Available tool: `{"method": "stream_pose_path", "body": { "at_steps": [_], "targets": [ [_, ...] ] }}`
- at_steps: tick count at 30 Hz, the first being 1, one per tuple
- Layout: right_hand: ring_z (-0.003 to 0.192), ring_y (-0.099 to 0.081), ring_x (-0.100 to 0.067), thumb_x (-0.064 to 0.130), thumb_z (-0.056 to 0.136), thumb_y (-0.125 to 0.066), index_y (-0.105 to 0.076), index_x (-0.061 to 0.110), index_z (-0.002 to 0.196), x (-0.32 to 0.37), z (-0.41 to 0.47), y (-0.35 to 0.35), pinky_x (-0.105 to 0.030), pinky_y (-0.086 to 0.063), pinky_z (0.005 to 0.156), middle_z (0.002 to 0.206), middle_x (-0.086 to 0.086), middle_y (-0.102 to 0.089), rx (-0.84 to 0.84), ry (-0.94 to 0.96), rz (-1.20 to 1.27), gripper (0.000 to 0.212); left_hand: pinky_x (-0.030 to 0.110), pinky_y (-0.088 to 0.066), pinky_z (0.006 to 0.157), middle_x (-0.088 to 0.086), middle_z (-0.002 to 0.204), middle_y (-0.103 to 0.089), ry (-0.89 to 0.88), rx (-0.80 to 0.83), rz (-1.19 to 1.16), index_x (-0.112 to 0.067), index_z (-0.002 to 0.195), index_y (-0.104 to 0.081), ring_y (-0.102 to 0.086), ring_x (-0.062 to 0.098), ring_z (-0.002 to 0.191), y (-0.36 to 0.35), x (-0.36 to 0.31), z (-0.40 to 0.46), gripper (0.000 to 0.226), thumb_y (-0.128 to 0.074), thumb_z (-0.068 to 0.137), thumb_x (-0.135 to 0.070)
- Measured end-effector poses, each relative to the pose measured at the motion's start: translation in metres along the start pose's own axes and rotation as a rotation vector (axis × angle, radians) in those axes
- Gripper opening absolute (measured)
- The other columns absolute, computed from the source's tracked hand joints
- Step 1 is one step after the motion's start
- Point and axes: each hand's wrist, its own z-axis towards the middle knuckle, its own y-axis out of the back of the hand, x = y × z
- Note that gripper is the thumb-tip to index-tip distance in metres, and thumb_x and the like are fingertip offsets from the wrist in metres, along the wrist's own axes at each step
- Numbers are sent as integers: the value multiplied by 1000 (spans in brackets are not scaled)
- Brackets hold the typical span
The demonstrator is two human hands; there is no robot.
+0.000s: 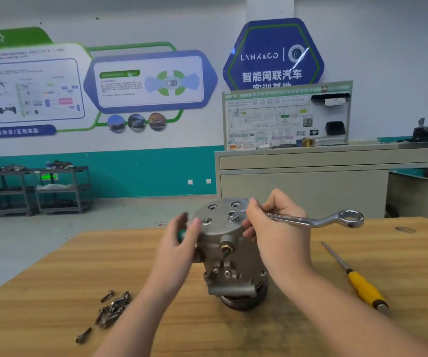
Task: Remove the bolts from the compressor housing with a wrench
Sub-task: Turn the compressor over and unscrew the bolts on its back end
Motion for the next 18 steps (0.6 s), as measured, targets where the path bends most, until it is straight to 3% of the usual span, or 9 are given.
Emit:
{"method": "stream_pose_path", "body": {
  "at_steps": [2,5,7,10,14,16,18],
  "targets": [
    [44,-61,-12,12,91,-61,-42,24,54,-1,2,0,-20,-45,44,55,-3,-64,-17,9,-30,43,25,-58,76,-9,121,-59,10,-37,-63,-24,130,-52,-61,4,103,-8,0,-2,45,-57,90,-44],
    [42,-57,-11,12,90,-61,-41,23,54,-4,1,6,-17,-42,42,53,-3,-61,-64,9,-60,43,42,-53,93,-7,124,-60,-9,-79,6,-24,133,-53,-58,13,114,-12,6,-11,53,-60,87,-49],
    [41,-54,-11,12,89,-61,-41,24,52,-7,1,11,-19,-42,41,50,-3,-59,-133,-12,-37,43,35,-53,95,-14,121,-61,-60,-113,53,-26,135,-53,-58,4,114,-15,5,-18,56,-61,86,-50],
    [42,-52,-9,16,90,-61,-42,25,53,-11,-1,18,-21,-43,44,47,1,-57,-239,-96,13,42,12,-50,88,-29,110,-58,-120,-130,85,-28,134,-53,-54,-14,108,-23,-1,-27,58,-65,82,-50],
    [44,-54,-3,35,89,-64,-51,20,68,-11,0,31,-28,-43,53,48,8,-58,-390,-360,198,30,32,-52,96,-30,119,-54,-96,-36,-6,-35,136,-46,-53,-3,115,-28,-6,-29,70,-71,73,-53],
    [47,-56,-7,42,92,-59,-54,16,72,-10,6,41,-24,-41,47,51,6,-58,-457,-551,469,33,28,-52,95,-27,125,-51,-44,76,-91,-36,145,-35,-53,-3,117,-30,-8,-27,84,-73,72,-51],
    [46,-53,-13,42,97,-50,-50,12,72,-9,11,50,-20,-34,37,54,-2,-57,-454,-623,659,39,21,-53,89,-31,123,-54,-40,166,-141,-45,144,-31,-58,-6,109,-34,-9,-23,78,-75,80,-37]
  ]
}}
